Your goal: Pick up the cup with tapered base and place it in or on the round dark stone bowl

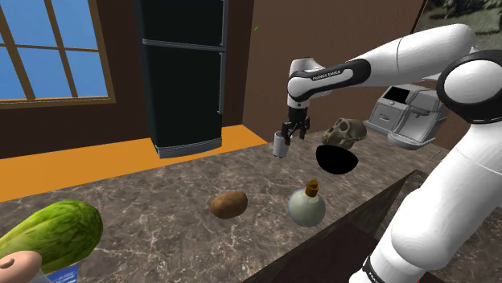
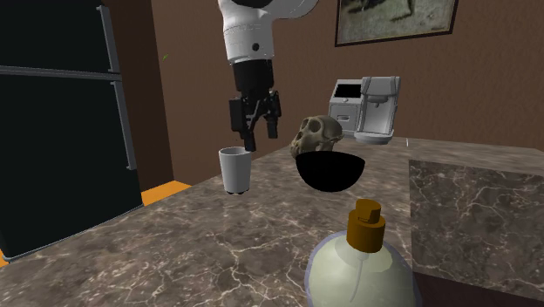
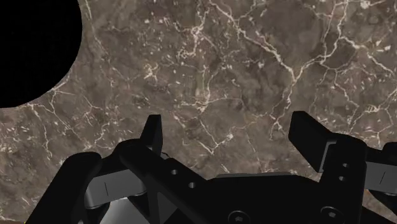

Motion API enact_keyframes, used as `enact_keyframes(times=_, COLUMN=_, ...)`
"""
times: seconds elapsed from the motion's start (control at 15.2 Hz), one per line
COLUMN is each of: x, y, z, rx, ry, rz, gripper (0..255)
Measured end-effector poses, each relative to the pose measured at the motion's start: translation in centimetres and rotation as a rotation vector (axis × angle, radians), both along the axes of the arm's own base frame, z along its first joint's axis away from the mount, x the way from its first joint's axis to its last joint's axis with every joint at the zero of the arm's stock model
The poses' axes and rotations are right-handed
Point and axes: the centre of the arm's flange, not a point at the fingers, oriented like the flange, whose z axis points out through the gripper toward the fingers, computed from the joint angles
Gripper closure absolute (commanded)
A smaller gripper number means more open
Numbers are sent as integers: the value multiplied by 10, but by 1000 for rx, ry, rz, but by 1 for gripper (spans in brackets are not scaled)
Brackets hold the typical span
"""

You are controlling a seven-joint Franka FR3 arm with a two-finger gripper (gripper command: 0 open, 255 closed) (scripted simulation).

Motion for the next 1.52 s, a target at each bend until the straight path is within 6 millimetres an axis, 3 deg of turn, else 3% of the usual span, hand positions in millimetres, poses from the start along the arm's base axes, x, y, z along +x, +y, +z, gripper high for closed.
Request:
enact_keyframes(times=0.86, x=136, y=-78, z=-45, rx=-9, ry=-44, rz=-5, gripper=0)
enact_keyframes(times=1.52, x=143, y=-86, z=-86, rx=-9, ry=-47, rz=-4, gripper=0)
